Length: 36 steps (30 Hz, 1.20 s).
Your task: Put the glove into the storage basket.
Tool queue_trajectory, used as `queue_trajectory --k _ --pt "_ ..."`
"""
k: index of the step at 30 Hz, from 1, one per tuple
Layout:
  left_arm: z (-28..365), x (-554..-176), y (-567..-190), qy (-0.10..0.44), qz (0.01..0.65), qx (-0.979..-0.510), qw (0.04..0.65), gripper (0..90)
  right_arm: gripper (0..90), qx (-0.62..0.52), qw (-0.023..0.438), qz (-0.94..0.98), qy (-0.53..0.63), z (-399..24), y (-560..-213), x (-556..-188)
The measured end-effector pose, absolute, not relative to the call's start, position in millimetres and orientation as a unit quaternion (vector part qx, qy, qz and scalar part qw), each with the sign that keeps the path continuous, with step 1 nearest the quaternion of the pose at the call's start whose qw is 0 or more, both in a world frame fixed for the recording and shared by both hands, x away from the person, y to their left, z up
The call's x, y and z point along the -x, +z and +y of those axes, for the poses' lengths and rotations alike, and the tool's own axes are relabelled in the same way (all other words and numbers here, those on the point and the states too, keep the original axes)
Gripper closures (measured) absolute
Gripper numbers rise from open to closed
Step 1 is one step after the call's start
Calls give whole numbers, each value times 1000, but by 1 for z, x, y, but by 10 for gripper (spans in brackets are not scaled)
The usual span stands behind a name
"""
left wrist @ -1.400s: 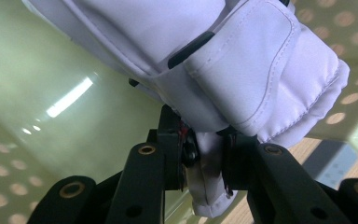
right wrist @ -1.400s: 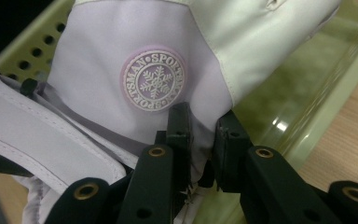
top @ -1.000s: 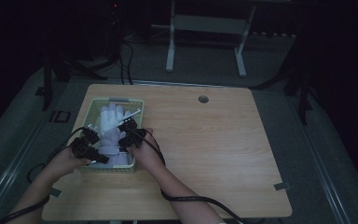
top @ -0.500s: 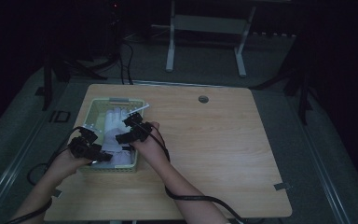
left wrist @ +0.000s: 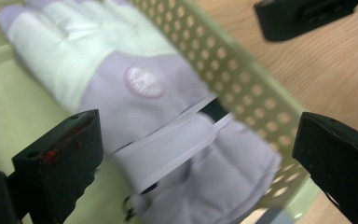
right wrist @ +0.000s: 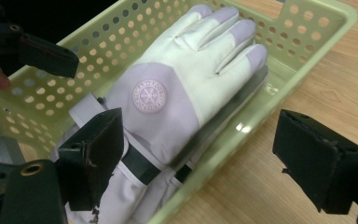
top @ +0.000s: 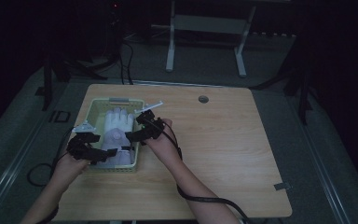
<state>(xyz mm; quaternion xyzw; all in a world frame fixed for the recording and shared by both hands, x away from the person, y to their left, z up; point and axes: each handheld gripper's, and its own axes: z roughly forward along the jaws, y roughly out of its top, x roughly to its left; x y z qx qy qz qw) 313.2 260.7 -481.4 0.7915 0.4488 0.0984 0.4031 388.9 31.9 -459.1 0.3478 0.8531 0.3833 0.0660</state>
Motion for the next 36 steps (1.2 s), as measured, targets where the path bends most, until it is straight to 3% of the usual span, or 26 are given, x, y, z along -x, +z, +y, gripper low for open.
queue_trajectory --k 16,36 --pt "215 -303 -477 135 425 -788 424 19 150 -345 75 859 371 -8 -468 -387" --pt "150 -294 -481 117 375 -811 434 19 153 -357 89 857 361 -60 -480 -385"
